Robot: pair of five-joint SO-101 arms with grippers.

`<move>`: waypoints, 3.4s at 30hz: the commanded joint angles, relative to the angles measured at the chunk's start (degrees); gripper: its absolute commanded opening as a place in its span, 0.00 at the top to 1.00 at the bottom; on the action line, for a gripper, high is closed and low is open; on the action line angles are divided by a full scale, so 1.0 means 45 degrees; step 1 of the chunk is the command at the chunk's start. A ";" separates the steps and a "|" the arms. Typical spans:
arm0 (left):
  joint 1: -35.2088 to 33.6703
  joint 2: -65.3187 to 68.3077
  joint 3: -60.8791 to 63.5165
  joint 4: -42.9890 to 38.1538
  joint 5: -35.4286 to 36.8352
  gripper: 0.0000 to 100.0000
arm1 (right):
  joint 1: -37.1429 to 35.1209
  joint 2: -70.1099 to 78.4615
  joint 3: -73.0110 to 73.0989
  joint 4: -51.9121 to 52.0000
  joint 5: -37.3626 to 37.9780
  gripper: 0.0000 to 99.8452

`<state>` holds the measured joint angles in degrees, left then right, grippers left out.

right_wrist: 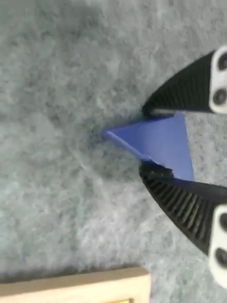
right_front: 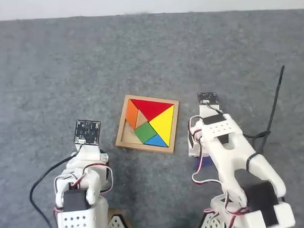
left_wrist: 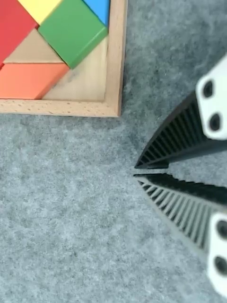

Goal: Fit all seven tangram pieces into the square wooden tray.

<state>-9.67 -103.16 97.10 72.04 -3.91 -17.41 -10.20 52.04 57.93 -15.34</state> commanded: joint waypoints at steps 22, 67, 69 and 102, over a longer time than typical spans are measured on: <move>0.0098 -0.0215 -0.0127 0.0039 -0.0020 0.98 | 0.0615 -0.3722 0.0137 0.0674 0.0684 0.92; 0.0078 -0.0215 -0.0127 0.0039 -0.0020 0.98 | 0.0752 -0.6652 0.4415 0.1182 2.9968 0.69; 0.0078 -0.0215 -0.0127 0.0039 -0.0020 0.98 | 0.0733 -0.6652 0.4513 0.1182 3.0066 0.69; 0.0078 -0.0215 -0.0127 0.0039 -0.0020 0.98 | -0.1573 -0.6789 0.5079 0.1123 2.6432 0.81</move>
<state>-9.67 -103.16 97.10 72.04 -3.91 -23.65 -40.97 74.81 63.03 105.27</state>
